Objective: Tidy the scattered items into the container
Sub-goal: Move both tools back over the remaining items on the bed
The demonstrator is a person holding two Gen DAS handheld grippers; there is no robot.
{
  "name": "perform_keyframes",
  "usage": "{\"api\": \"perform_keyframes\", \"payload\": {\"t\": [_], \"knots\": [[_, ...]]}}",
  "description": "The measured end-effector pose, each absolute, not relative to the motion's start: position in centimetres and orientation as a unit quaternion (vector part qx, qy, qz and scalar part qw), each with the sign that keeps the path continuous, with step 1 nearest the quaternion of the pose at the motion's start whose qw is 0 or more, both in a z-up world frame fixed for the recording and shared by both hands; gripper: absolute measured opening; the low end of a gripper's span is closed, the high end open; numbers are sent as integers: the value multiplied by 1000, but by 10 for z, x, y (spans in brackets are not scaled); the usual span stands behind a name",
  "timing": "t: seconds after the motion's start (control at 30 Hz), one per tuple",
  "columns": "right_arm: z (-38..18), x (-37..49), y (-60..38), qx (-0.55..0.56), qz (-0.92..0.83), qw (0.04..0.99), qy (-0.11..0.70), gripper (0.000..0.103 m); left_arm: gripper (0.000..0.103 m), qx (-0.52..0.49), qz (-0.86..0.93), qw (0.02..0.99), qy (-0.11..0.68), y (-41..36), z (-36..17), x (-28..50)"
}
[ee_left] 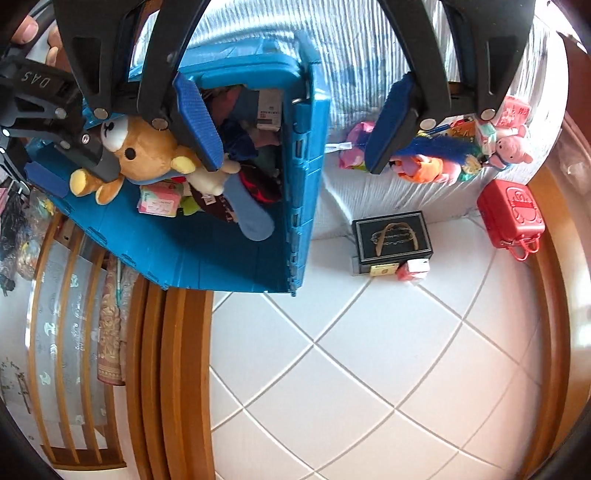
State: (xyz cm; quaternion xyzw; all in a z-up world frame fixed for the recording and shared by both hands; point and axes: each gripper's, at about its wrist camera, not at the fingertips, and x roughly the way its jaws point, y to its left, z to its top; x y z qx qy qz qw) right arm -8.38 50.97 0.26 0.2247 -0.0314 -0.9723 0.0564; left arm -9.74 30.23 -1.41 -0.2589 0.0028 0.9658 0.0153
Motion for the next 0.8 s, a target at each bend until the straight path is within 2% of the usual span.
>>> {"api": "perform_keyframes", "payload": {"t": [0.33,0.6,0.8], "knots": [[18,-88,427,194,-971,141,-19,103,79,-268,960,-68,-52,198,-29,-83],[19,-85,309,170,-972,165,-2,103,79,-282,950,-114,-75,52,-55,-79],[4,-100,197,196,-963,182,-1,103,79,-326,934,-136,-57,-65,-92,-93]]}}
